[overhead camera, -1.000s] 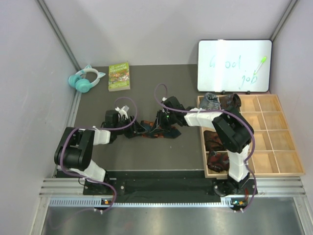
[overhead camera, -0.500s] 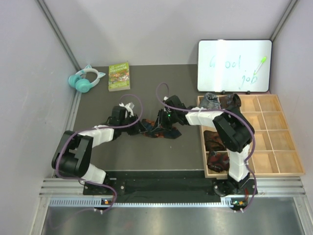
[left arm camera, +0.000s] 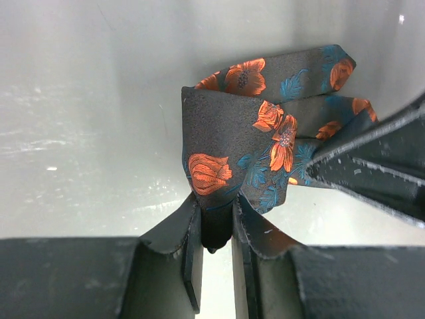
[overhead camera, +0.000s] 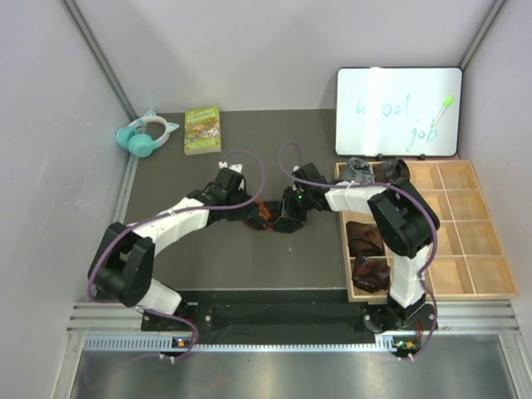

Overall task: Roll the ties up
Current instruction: Roll the tie at the center of the board.

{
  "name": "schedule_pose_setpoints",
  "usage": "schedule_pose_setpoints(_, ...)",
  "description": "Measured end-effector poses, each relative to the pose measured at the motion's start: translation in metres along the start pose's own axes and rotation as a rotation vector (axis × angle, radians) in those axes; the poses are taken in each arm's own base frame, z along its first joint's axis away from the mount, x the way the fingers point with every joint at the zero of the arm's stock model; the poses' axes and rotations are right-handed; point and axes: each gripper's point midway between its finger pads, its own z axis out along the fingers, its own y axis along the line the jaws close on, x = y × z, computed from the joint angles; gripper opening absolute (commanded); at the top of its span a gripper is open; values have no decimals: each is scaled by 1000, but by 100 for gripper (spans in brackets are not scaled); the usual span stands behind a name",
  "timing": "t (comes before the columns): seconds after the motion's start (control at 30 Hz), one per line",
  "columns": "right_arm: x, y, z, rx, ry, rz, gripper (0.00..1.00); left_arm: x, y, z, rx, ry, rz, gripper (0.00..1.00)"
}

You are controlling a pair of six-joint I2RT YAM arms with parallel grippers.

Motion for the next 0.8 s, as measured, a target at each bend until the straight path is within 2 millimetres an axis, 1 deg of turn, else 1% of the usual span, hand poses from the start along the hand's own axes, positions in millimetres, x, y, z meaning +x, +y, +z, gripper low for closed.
schedule_pose_setpoints(0.07, 2, -2, -2, 5, 3, -2, 28, -6, -2, -2, -56, -10, 34, 15)
schedule_pose_setpoints(0.27, 5, -8, -11, 6, -11, -7, 28, -13, -14, -2, -146, -18, 122, 15)
schedule_pose_setpoints(0.4, 7, -17, -11, 13, -11, 7, 28, -12, -17, 0, -182, -13, 151, 15)
schedule_pose_setpoints(0.8, 12, -14, -6, -70, -17, 3, 28, -17, -17, 1, -235, -1, 171, 15)
